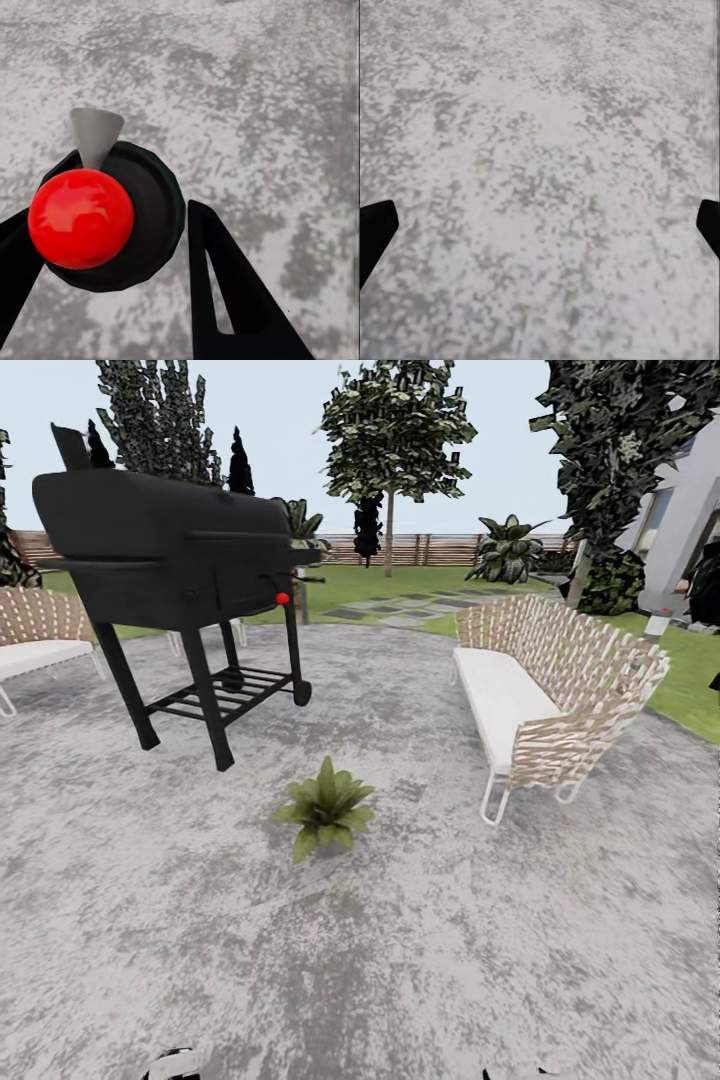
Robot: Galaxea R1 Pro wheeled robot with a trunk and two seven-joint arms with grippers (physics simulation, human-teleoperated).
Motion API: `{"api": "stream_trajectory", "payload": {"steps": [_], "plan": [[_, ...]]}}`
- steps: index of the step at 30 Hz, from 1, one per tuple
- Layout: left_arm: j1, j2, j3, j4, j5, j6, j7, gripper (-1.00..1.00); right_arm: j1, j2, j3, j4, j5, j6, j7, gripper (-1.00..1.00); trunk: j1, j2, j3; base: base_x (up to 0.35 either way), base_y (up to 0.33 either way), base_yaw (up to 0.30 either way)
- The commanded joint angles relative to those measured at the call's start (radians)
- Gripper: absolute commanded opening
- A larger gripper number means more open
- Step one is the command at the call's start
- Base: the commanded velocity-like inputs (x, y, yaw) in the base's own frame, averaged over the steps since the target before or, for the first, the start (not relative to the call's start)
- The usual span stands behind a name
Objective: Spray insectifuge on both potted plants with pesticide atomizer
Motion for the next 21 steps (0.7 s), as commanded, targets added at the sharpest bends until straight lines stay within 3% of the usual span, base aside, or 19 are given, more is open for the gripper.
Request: {"api": "stream_trajectory", "payload": {"steps": [1,21], "plan": [[0.0,0.0,0.003,0.0,-0.006,-0.003,0.003,-1.0,-0.001,0.001,0.001,0.002,0.001,-0.002,-0.001,1.0,0.0,0.0,-0.001,0.175,-0.266,0.0],[0.0,0.004,0.003,0.01,-0.007,-0.003,0.003,-1.0,-0.001,-0.003,0.001,0.004,0.002,-0.002,0.001,1.0,0.0,0.0,-0.001,0.269,-0.218,0.0]]}}
